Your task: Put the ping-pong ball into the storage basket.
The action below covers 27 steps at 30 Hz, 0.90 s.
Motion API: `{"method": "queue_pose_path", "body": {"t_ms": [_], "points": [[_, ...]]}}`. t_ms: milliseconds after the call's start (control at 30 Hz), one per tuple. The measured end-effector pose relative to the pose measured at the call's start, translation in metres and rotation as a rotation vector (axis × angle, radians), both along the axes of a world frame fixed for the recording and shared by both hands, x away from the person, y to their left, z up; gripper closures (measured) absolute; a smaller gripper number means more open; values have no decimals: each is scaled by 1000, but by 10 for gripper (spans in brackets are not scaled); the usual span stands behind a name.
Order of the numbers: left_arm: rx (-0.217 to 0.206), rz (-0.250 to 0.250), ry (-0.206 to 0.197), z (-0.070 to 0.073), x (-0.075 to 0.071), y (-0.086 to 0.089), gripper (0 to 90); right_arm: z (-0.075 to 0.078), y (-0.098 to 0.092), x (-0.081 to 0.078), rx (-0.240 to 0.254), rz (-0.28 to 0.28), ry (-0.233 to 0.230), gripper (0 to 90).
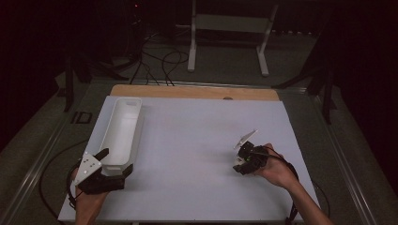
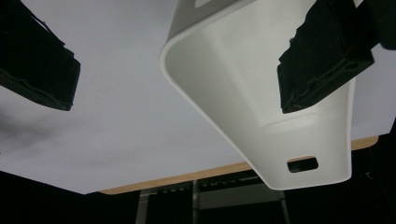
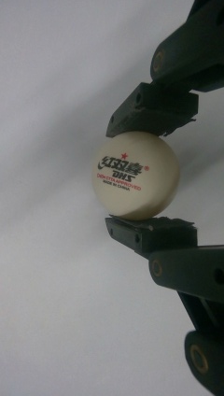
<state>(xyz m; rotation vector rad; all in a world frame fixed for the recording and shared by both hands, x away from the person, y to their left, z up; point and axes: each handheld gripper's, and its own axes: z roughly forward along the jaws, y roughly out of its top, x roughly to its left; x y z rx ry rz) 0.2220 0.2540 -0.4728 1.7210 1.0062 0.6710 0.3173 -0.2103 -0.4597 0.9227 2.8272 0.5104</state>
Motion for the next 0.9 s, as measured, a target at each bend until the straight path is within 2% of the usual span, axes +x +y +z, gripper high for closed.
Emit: {"method": "queue_pose_path", "body": {"t_ms": [900], "points": [[1,1,-1,0,0,0,0,25,11,10,5,1,-44,505]]}}
